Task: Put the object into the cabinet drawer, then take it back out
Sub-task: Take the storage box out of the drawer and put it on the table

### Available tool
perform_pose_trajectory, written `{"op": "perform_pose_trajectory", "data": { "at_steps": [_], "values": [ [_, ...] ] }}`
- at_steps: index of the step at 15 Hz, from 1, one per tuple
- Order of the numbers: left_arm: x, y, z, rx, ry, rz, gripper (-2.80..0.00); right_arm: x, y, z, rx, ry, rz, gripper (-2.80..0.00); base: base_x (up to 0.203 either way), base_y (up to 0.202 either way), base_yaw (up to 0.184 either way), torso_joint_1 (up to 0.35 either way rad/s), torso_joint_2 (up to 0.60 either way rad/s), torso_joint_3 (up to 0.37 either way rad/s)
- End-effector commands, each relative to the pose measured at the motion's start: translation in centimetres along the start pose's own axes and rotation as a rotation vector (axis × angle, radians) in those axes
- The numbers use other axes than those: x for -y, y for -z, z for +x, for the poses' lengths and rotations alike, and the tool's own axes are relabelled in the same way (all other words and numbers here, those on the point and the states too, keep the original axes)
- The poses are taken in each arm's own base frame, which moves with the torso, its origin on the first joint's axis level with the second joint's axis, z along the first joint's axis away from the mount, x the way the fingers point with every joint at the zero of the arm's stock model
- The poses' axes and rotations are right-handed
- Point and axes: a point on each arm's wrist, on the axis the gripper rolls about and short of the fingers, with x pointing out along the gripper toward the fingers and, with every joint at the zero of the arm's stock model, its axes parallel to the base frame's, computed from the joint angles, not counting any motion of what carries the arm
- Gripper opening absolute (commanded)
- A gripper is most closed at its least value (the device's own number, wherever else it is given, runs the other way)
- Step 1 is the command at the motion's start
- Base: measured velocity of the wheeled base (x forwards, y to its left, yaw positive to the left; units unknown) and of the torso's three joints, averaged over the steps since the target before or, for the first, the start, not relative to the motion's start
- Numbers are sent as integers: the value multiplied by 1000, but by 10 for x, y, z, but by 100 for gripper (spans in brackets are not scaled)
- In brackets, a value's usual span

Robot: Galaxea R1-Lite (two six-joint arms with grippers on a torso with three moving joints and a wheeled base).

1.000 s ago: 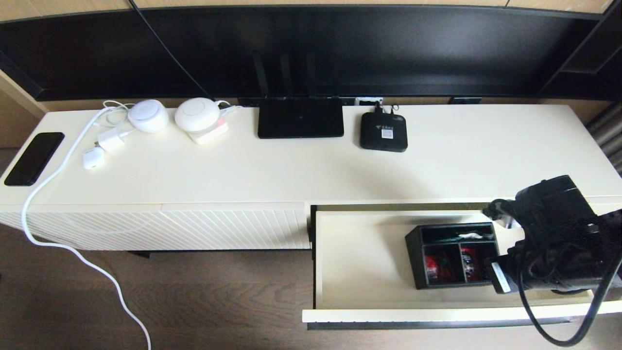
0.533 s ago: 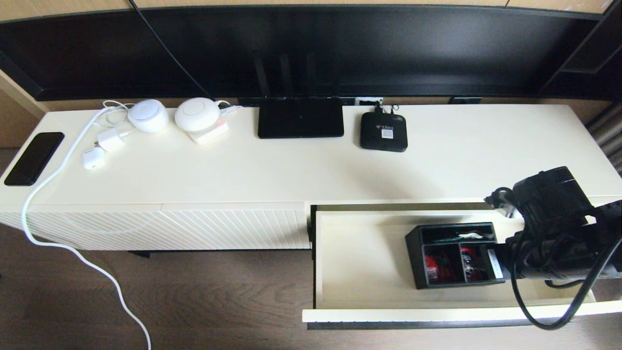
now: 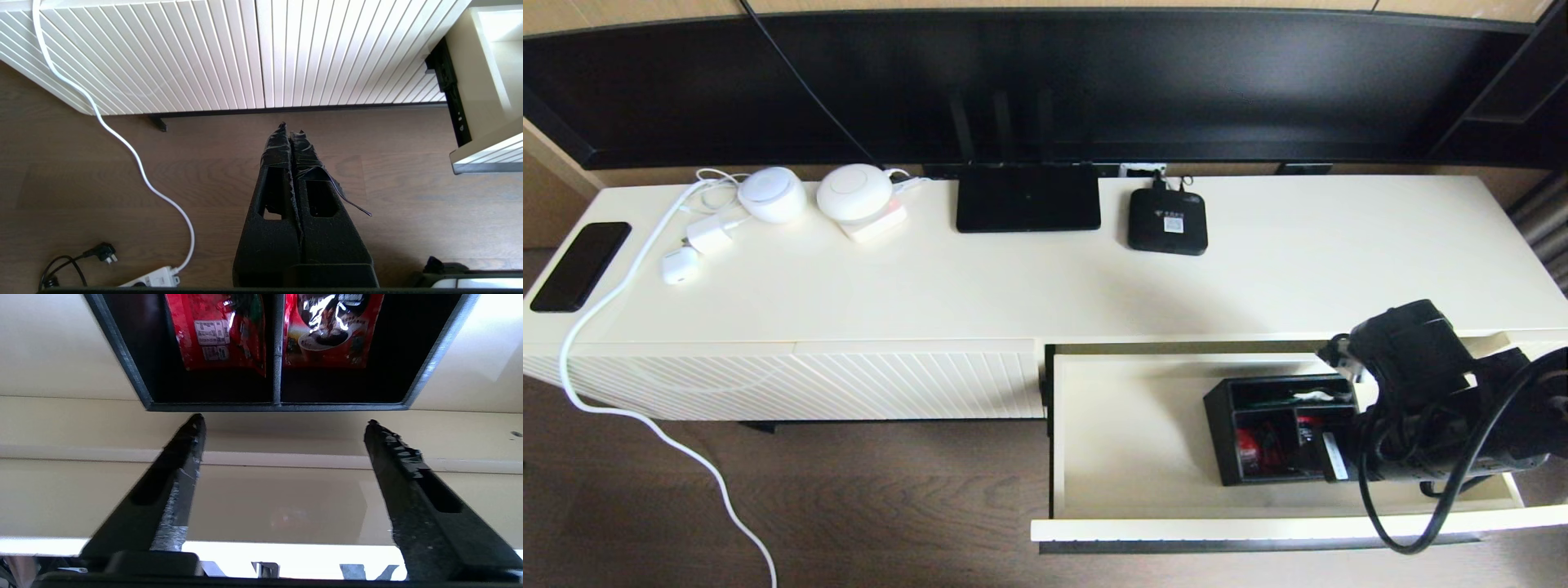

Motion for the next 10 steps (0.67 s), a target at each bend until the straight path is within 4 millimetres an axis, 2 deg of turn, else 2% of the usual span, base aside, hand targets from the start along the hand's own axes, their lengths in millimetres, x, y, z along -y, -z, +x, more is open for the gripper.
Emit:
{"op": "perform_pose_trajectory", "data": {
  "at_steps": [1,10],
  "values": [
    [0,0,0,0,0,0,-280,-3,1,14,-42,10,-7,0,0,0,0,0,0,0],
    [0,0,0,-1,0,0,-280,-12,-24,45,-43,11,0,0,0,0,0,0,0,0]
  ]
}}
